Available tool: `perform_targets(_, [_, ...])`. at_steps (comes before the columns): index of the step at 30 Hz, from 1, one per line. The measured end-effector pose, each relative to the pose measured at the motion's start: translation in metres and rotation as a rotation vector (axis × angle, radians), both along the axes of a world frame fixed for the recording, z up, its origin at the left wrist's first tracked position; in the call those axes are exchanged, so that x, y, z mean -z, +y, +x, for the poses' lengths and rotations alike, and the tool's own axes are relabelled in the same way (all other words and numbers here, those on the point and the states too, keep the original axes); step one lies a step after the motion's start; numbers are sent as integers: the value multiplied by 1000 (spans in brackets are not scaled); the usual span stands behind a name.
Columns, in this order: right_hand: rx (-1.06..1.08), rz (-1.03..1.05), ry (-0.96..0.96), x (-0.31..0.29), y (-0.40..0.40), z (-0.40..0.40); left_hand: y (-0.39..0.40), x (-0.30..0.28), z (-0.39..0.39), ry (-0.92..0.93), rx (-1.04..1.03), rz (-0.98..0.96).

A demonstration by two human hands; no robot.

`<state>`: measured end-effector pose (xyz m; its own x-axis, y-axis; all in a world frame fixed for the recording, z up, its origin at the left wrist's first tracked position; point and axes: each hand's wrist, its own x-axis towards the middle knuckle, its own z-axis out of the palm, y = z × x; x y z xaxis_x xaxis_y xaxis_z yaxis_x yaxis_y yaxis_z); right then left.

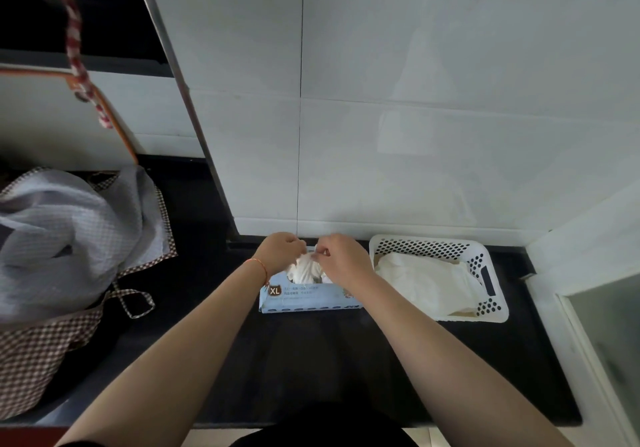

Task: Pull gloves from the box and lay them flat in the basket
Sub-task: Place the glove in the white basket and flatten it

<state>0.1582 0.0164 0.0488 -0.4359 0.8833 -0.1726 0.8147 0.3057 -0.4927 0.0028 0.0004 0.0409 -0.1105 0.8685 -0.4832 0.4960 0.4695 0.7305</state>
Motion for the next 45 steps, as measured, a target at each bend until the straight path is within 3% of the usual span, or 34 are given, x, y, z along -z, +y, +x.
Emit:
perform_targets(3, [-61, 47, -125, 3, -1, -1, -10, 15, -6, 121, 97, -88])
perform_targets(6, [-49, 108, -124, -1, 1, -6, -22, 27, -8, 157, 173, -136])
perform_targets(12, [186, 155, 262, -22, 12, -7, -30, 35, -6, 184, 202, -52])
perform_targets(15, [211, 121, 313, -32, 19, 1, -27, 34, -9, 110, 165, -44])
perform_targets(20, [230, 52, 309, -31, 21, 8, -21, 11, -10, -25, -24, 179])
perform_targets(26, [180, 30, 311, -37, 20, 5, -16, -2, -11, 149, 83, 303])
perform_targets(29, [187, 56, 288, -39, 24, 6, -13, -13, -9, 148, 4, 347])
perform_targets(33, [280, 11, 389, -47, 23, 12, -4, -40, -13, 36, -164, 446])
perform_targets(37, [161, 2, 469, -63, 15, 6, 8, -83, -9, -110, -200, 498])
perform_targets(41, [105, 137, 441, -71, 14, -2, 15, -101, -3, -175, -101, 410])
perform_targets(45, [196, 5, 492, -87, 13, 6, 12, -88, -2, -356, -177, 329])
